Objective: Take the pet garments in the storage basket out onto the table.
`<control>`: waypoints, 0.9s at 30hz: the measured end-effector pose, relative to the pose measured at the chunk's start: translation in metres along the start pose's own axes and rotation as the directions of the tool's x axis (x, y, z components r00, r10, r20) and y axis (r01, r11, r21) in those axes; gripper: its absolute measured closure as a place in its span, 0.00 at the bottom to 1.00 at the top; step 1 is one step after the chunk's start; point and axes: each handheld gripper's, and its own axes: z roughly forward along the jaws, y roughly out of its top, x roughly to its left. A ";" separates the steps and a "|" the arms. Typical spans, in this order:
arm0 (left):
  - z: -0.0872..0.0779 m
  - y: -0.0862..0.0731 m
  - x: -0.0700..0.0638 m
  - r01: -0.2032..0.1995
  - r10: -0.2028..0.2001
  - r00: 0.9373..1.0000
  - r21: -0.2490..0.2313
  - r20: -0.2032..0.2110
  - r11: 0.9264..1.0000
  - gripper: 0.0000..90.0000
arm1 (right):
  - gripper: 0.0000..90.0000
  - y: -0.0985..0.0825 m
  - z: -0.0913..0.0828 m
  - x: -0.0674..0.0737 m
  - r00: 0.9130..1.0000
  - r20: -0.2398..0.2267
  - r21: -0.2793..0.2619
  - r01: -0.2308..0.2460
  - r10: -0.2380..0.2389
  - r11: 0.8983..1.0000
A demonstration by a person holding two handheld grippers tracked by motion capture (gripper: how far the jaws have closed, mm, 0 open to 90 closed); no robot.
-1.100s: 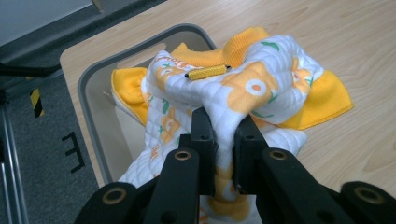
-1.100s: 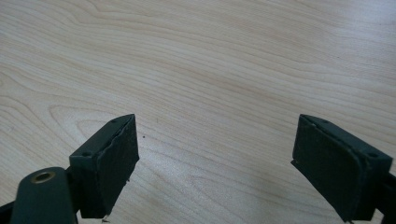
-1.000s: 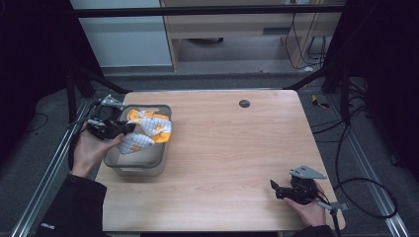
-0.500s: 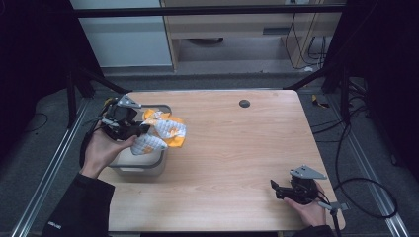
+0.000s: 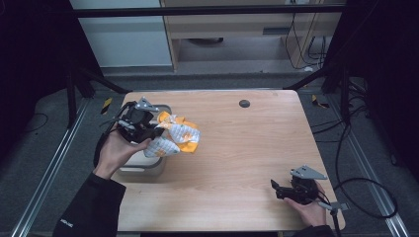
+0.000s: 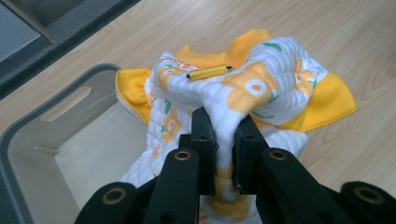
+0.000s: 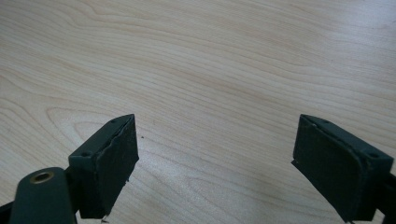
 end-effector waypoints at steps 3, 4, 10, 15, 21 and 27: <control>0.004 0.003 -0.005 -0.011 0.011 1.000 0.001 0.011 1.000 0.91 | 0.15 0.000 0.000 0.000 1.000 0.001 -0.001 -0.003 0.003 1.000; 0.006 0.004 -0.007 -0.016 0.016 1.000 0.002 0.016 1.000 0.91 | 0.16 0.000 0.000 0.000 1.000 0.001 -0.002 -0.003 0.003 1.000; 0.014 0.011 -0.018 -0.040 0.040 0.998 0.000 0.038 0.999 0.91 | 0.15 0.000 -0.001 0.000 1.000 0.000 -0.002 -0.010 0.010 1.000; 0.020 0.015 -0.025 -0.059 0.059 0.997 0.005 0.048 0.998 0.91 | 0.15 0.000 -0.001 -0.002 1.000 0.006 -0.006 -0.007 0.007 1.000; 0.028 0.018 -0.033 -0.079 0.078 0.994 0.010 0.074 0.997 0.91 | 0.15 0.000 -0.001 -0.002 1.000 0.006 -0.008 -0.004 0.004 1.000; 0.034 0.022 -0.040 -0.103 0.101 0.991 0.020 0.086 0.994 0.91 | 0.15 0.000 -0.001 -0.002 1.000 0.009 -0.010 -0.009 0.009 1.000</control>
